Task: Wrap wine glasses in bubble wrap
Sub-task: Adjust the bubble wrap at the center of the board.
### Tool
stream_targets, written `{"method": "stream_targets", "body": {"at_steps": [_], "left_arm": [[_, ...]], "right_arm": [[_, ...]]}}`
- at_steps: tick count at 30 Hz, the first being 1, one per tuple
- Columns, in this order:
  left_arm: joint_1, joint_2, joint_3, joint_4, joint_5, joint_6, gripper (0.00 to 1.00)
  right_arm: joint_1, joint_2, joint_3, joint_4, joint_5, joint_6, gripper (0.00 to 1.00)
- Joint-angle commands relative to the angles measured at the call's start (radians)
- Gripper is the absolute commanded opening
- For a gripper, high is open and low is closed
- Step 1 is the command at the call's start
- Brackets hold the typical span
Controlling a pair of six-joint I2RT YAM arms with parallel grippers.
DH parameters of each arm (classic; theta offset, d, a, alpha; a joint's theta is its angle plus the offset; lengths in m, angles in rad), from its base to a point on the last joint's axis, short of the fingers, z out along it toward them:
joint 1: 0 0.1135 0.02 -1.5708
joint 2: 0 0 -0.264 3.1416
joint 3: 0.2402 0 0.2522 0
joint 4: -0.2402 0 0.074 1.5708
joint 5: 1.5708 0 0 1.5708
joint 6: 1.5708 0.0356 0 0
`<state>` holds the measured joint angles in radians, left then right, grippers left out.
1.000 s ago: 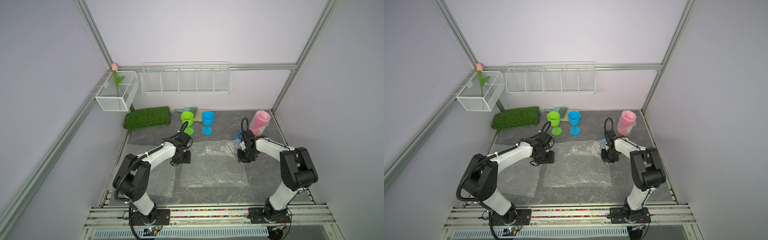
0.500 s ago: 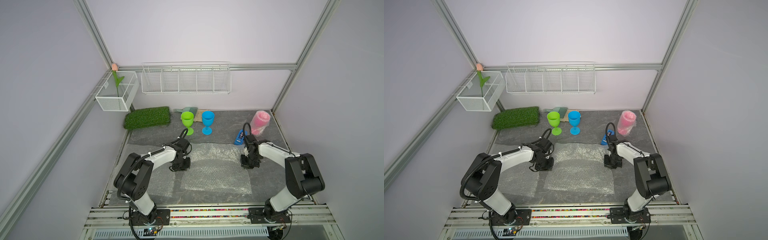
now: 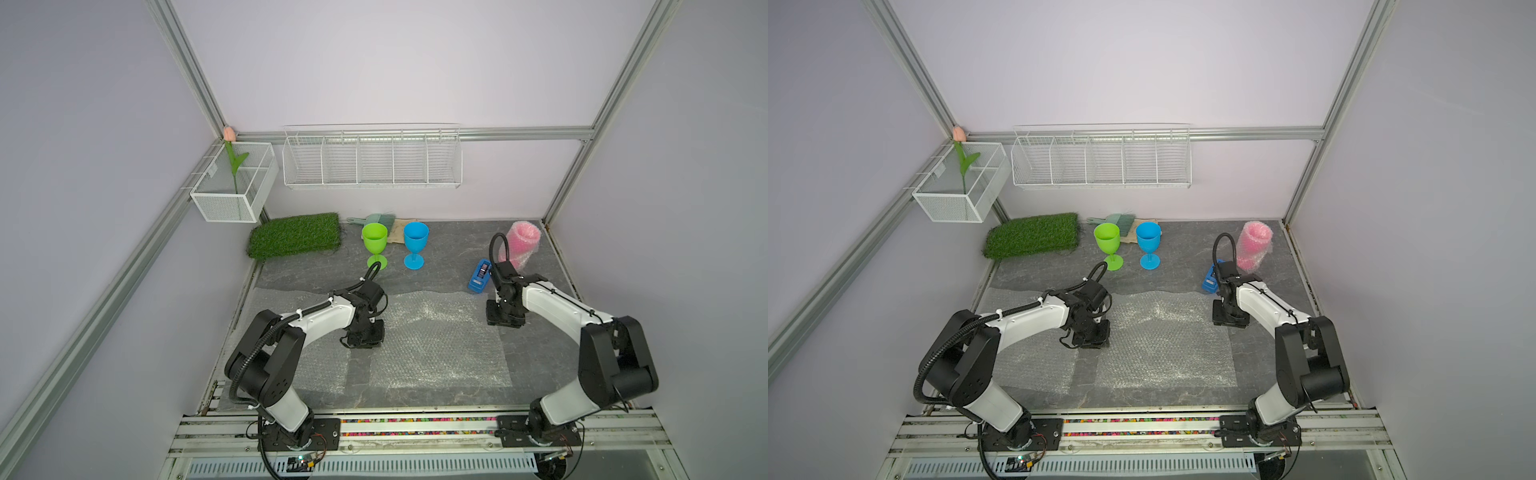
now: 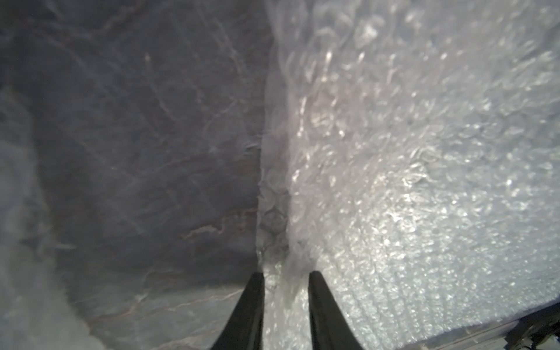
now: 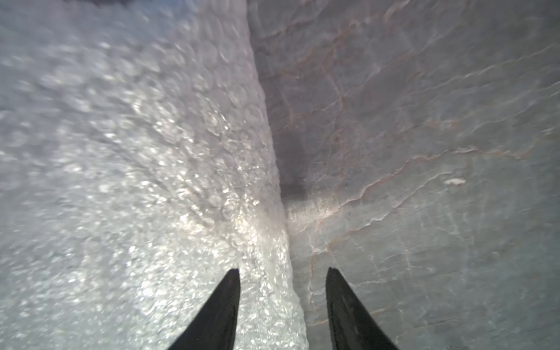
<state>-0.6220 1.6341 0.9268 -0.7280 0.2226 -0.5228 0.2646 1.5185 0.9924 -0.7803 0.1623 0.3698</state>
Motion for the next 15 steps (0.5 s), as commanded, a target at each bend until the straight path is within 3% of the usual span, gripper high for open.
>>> {"method": "stream_targets", "body": {"at_steps": [1,2,4,5,6,7,15], "left_arm": [[-0.001,-0.017,0.008,-0.016,-0.025,-0.012,0.25],[-0.001,-0.015,0.007,-0.013,-0.024,-0.013,0.23],[-0.001,-0.011,0.005,-0.01,-0.018,-0.012,0.18],[-0.001,-0.011,0.002,-0.009,-0.017,-0.011,0.15],[-0.001,-0.013,-0.002,-0.008,-0.015,-0.011,0.14],[-0.001,-0.016,-0.006,-0.008,-0.015,-0.011,0.12],[-0.001,-0.057,-0.053,0.021,0.004,-0.044,0.08]], "right_arm": [[0.034,-0.101,0.027,0.056,-0.061,-0.072,0.69],[0.051,-0.128,0.018,0.103,-0.101,-0.093,0.8],[0.068,-0.154,0.009,0.194,-0.162,-0.11,0.9],[0.073,-0.153,0.009,0.245,-0.199,-0.123,1.0],[0.075,-0.143,0.012,0.286,-0.221,-0.129,0.89],[0.078,-0.124,0.022,0.325,-0.236,-0.131,0.88],[0.143,0.03,0.108,0.719,-0.413,-0.282,0.92]]}}
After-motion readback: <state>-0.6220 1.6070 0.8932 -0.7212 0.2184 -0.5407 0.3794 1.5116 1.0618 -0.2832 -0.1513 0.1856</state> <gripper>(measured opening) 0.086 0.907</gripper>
